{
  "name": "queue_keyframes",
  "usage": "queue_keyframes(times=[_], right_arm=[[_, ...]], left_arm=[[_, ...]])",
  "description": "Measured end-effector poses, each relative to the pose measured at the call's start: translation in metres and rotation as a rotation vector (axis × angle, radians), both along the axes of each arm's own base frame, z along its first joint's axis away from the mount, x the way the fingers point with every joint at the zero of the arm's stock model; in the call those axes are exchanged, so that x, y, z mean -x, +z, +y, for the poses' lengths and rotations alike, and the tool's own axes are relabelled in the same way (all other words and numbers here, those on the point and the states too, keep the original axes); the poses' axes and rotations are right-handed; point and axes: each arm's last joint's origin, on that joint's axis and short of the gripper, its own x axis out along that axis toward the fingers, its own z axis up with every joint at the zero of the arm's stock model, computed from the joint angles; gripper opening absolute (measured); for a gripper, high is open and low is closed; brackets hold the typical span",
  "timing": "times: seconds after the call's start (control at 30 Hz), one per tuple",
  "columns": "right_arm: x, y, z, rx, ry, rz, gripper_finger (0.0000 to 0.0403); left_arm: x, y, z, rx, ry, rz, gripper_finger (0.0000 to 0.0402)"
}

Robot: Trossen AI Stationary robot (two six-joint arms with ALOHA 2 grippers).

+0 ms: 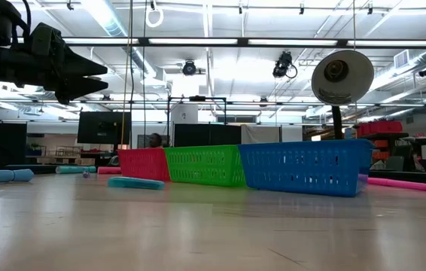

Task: Pick & Place Markers
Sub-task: Put the right yellow marker pen into the red bin

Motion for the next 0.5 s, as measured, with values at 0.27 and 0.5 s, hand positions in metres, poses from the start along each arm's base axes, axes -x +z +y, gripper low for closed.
queue_keyframes(times=[0.27, 0.5], right_arm=[[0.004, -0.039, 0.012, -0.089, 0.018, 0.008, 0.0192], [0.007, -0.057, 0.010, -0.087, -0.031, 0.026, 0.0192]], left_arm=[[0.000, 0.000, 0.000, 0.000, 0.000, 0.000, 0.0291], [0.000, 0.000, 0.000, 0.000, -0.001, 0.000, 0.0291]])
